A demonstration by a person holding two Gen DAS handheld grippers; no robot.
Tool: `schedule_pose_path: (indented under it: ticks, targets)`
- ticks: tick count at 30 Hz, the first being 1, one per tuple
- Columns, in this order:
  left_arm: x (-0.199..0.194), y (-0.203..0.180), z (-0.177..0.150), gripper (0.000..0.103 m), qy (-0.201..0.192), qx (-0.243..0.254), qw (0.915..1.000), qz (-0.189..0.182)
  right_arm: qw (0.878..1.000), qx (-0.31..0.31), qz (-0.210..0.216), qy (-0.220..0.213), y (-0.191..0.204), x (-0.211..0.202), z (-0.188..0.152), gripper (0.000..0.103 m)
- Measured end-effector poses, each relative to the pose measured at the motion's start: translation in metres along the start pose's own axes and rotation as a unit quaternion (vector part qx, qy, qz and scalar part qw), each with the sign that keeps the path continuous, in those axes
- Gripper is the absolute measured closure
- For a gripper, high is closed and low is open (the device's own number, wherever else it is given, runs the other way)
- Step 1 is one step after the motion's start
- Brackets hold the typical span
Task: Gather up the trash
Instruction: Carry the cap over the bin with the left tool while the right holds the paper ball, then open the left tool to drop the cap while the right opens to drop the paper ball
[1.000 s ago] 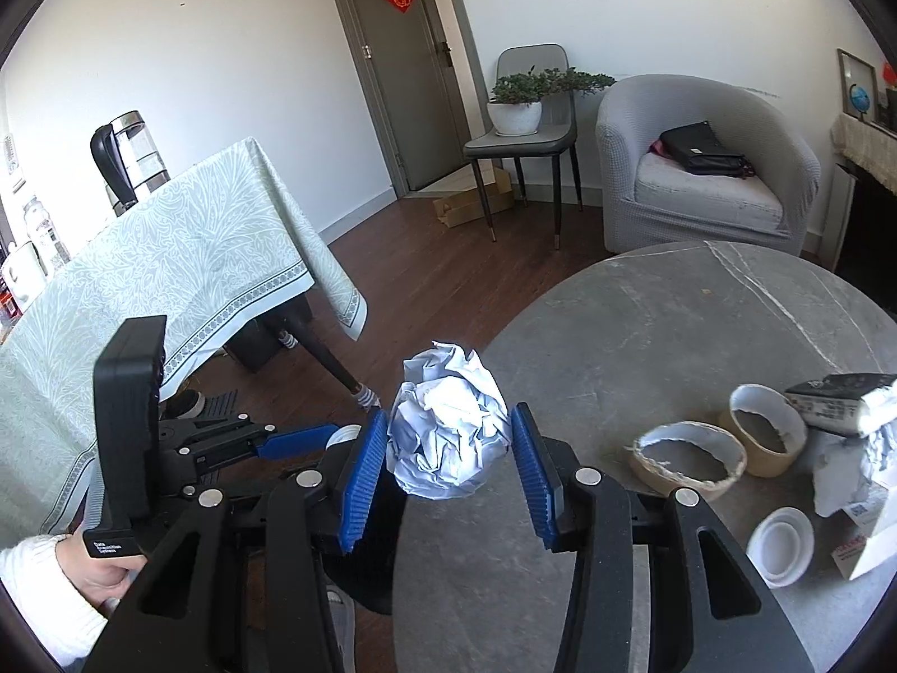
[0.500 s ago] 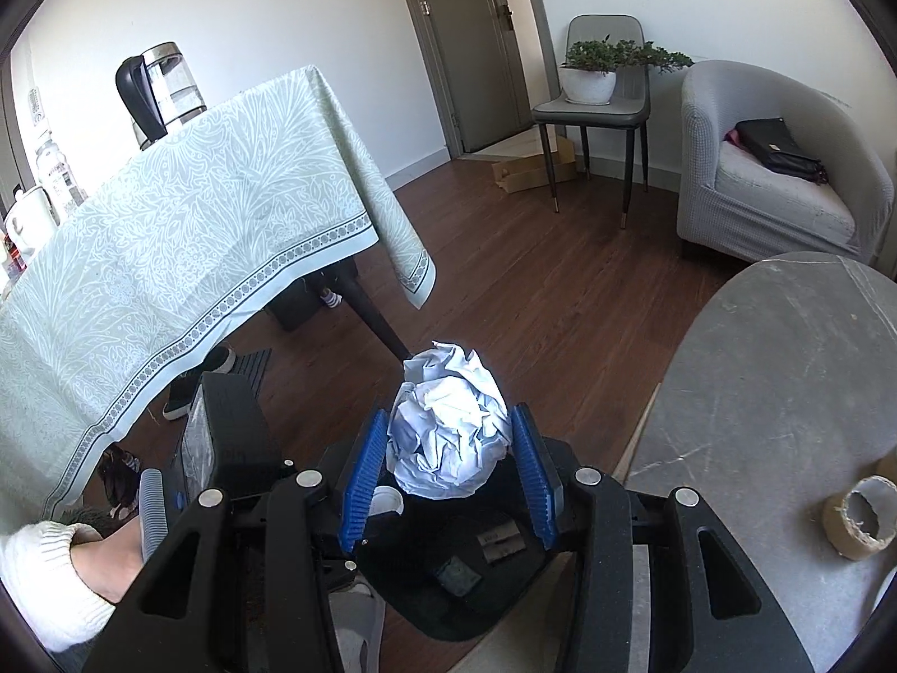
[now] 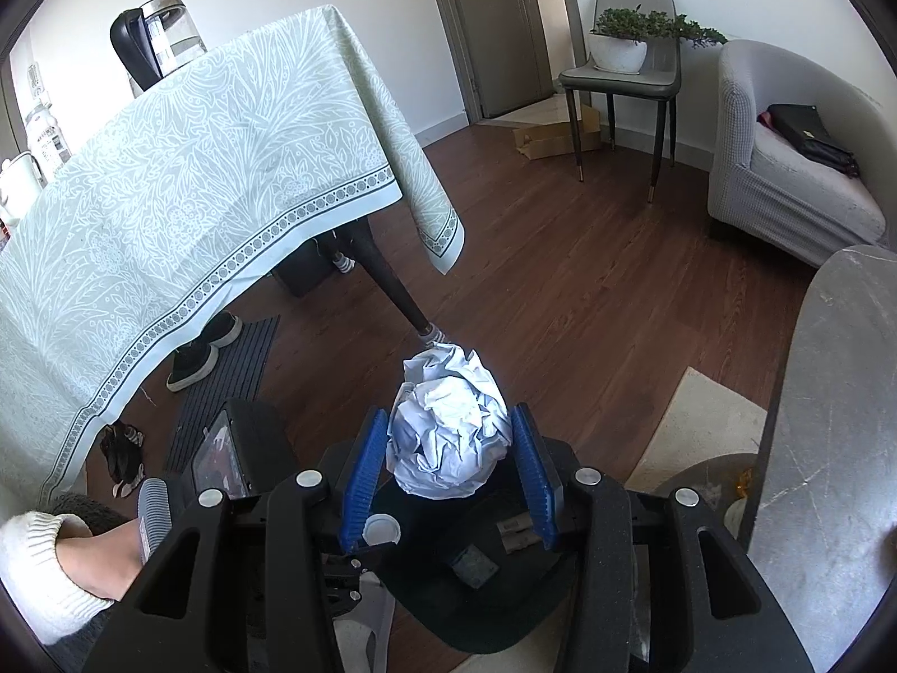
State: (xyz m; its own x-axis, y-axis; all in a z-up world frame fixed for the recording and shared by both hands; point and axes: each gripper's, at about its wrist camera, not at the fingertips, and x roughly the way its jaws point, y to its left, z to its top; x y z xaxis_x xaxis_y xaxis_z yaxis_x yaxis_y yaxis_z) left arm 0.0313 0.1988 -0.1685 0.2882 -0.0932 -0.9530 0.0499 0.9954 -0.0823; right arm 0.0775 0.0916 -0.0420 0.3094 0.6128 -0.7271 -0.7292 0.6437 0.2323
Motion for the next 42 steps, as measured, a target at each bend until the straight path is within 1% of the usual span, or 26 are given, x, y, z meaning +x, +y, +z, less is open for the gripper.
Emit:
schedule_pose_path:
  ticks: [2,5,8,16,20,23,26,29,30,34,37,42]
  targets:
    - [-0.001,0.003,-0.001,0.067,-0.002,-0.002,1.0000,0.000,1.000,-0.001,0.000,0.007,-0.001,0.007,-0.001,0.057]
    - [-0.003,0.011,-0.003,0.060,-0.007,-0.013,0.9999,-0.006,1.000,-0.002,0.000,0.015,0.002,0.015,-0.001,0.057]
    - [-0.010,0.015,-0.002,0.060,-0.017,-0.016,0.9997,-0.009,1.000,-0.004,0.000,0.024,0.004,0.024,-0.001,0.057]
    - [-0.043,0.025,0.002,0.061,-0.078,-0.031,0.9964,-0.012,0.999,-0.002,-0.005,0.053,0.005,0.049,-0.007,0.057]
    - [-0.061,0.026,0.004,0.071,-0.112,-0.034,0.9932,-0.003,0.997,-0.001,-0.011,0.071,0.003,0.060,-0.014,0.057]
    - [-0.074,0.032,0.006,0.073,-0.136,-0.046,0.9897,0.000,0.996,0.004,-0.018,0.089,-0.001,0.070,-0.021,0.057]
    - [-0.088,0.036,0.008,0.076,-0.163,-0.056,0.9850,0.012,0.994,0.013,-0.021,0.106,-0.005,0.080,-0.029,0.057]
    - [-0.102,0.037,0.009,0.079,-0.187,-0.063,0.9803,0.009,0.992,0.019,-0.019,0.125,-0.007,0.092,-0.036,0.057]
    - [-0.106,0.037,0.010,0.081,-0.194,-0.064,0.9790,0.006,0.991,0.018,-0.020,0.134,-0.007,0.096,-0.039,0.057]
    - [-0.117,0.038,0.011,0.081,-0.213,-0.074,0.9743,-0.005,0.985,0.012,-0.020,0.170,-0.002,0.115,-0.053,0.057]
    - [-0.126,0.036,0.013,0.083,-0.230,-0.078,0.9700,-0.007,0.979,0.002,-0.023,0.202,0.002,0.128,-0.064,0.056]
    - [-0.144,0.033,0.015,0.085,-0.257,-0.077,0.9633,-0.013,0.969,-0.013,-0.044,0.241,0.003,0.142,-0.080,0.053]
